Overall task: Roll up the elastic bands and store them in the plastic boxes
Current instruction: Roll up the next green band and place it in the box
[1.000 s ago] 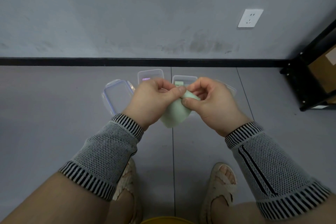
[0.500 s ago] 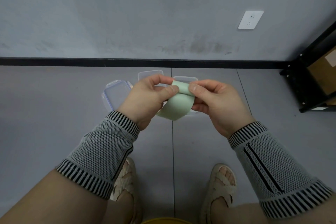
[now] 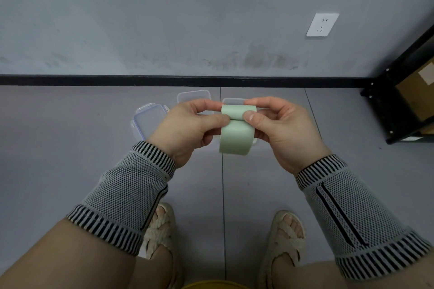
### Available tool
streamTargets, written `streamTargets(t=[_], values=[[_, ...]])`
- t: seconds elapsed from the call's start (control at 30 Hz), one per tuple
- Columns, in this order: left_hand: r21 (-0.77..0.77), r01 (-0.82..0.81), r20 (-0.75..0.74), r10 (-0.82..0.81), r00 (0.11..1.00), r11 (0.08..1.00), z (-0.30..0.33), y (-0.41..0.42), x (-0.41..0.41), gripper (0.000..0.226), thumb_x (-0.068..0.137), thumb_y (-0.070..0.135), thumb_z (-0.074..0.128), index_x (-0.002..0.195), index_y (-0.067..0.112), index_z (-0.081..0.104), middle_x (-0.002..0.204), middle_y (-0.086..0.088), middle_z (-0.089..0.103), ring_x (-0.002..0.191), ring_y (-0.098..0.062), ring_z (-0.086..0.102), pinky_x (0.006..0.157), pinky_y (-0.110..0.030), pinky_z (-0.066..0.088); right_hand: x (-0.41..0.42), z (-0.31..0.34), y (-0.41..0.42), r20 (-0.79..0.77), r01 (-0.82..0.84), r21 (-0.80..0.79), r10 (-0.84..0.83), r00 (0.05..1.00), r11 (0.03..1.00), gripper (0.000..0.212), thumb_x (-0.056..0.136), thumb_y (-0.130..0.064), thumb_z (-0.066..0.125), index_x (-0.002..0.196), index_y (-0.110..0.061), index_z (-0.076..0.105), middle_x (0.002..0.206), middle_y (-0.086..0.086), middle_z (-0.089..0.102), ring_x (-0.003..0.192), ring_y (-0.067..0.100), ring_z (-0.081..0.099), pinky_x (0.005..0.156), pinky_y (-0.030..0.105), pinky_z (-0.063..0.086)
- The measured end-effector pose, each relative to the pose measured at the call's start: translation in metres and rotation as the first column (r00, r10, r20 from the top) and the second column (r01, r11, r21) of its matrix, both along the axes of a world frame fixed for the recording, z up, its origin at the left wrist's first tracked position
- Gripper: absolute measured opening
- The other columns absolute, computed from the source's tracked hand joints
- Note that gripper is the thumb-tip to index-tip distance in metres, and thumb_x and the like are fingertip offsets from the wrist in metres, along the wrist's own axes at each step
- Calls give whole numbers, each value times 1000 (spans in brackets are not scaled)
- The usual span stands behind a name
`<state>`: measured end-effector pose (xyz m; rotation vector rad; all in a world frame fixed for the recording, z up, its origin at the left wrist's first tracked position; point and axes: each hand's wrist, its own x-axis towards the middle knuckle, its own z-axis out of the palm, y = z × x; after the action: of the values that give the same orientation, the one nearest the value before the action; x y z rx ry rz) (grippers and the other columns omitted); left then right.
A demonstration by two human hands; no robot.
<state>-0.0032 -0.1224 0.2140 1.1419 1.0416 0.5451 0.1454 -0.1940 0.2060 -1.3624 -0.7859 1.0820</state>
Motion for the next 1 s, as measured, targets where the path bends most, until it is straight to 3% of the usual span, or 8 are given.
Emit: streamTargets(t=[0.17,0.33,0.43,0.53,0.63,0.77,0.83,1.0], values=[[17,-23,16,23,1000,1000,-1,1,-1,11,86,14,65,96,10,66,62,4,61,53,-6,54,49,-17,38,-2,-2,0,32,0,19,-1,999,1000,19,83,5,64,94,-9,66,80,15,67,72,21,68,73,34,59],[121,-5,-12,6,1000,993,-3,3,-4,11,88,6,61,96,11,67,66,-1,64,49,-2,54,49,-16,37,-2,-4,1,103,-31,-40,35,994,999,17,80,0,69,87,-15,67,76,8,69,69,16,66,65,26,55],[234,40,-95,-18,995,971,-7,2,-5,13,86,6,63,94,15,69,77,-3,66,51,2,54,49,-10,39,0,-8,1,191,-48,-103,67,979,994,8,80,-8,71,82,-15,67,88,14,70,77,20,64,75,32,54],[291,75,-136,-37,990,954,-9,0,-4,17,86,7,64,88,24,68,93,-3,70,70,-2,61,54,-11,43,1,-12,2,297,-73,-140,112,948,987,17,78,-13,75,92,-18,68,96,5,72,86,18,69,86,36,56],[337,172,-193,-111,975,926,-9,-4,-1,22,87,5,61,89,27,65,95,-5,70,84,-11,65,69,-17,51,-1,-13,1,374,-187,-187,246,894,964,29,83,-15,70,111,-22,66,101,-1,72,91,11,69,90,36,54],[362,234,-323,-115,940,902,-10,-6,2,20,86,17,65,99,29,57,85,7,71,83,-10,64,72,-26,51,-2,-9,-2,532,-279,-281,391,751,918,19,91,-20,59,106,-24,70,88,-2,73,84,12,67,84,39,54],[355,214,-340,-88,936,910,-8,-5,1,22,85,25,65,105,28,55,82,10,71,82,-6,63,69,-23,48,-2,-8,-2,484,-257,-252,351,802,933,17,92,-19,59,103,-22,71,88,0,73,84,15,67,83,35,55],[385,266,-384,-109,917,884,-8,-2,-3,25,97,28,47,105,23,69,90,7,66,78,-3,55,67,-19,44,6,-6,-1,104,-205,-191,228,968,960,17,93,-11,54,96,-16,69,87,1,69,79,10,61,72,24,50]])
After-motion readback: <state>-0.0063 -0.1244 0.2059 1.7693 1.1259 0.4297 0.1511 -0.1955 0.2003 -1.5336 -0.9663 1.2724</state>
